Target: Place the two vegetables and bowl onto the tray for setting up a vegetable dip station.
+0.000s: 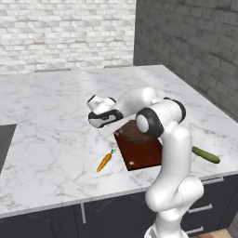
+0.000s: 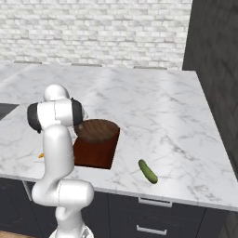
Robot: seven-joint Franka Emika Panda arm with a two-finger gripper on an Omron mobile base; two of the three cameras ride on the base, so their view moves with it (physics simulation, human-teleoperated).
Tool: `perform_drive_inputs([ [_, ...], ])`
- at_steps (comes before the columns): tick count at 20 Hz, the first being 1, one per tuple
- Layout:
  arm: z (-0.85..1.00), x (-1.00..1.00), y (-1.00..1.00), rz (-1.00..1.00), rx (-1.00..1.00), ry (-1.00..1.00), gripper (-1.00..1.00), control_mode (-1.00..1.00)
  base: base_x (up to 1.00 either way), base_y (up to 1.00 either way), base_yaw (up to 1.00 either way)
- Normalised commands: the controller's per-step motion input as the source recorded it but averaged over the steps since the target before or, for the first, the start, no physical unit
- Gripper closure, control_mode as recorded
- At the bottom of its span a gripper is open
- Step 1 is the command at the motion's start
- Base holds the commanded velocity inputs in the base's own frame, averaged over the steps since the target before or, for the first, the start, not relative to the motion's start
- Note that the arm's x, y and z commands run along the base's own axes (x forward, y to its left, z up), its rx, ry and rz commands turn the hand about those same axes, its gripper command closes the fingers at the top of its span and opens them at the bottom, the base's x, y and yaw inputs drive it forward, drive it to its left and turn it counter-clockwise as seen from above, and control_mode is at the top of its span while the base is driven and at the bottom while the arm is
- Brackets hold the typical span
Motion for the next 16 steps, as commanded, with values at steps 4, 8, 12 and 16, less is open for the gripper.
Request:
perform_drive_inputs([
  [4, -0.06, 0.15, 0.0, 0.0, -0.02, -0.03, 1.0, -1.0, 0.0, 0.0, 0.0],
  [8, -0.07, 0.17, 0.0, 0.0, 0.0, -0.01, 1.0, -1.0, 0.0, 0.0, 0.0],
  [12, -0.07, 0.13, 0.0, 0.0, 0.0, 0.0, 1.0, -1.0, 0.0, 0.0, 0.0],
  [16, -0.12, 0.0, 0.0, -0.01, 0.0, 0.0, 1.0, -1.0, 0.0, 0.0, 0.0],
])
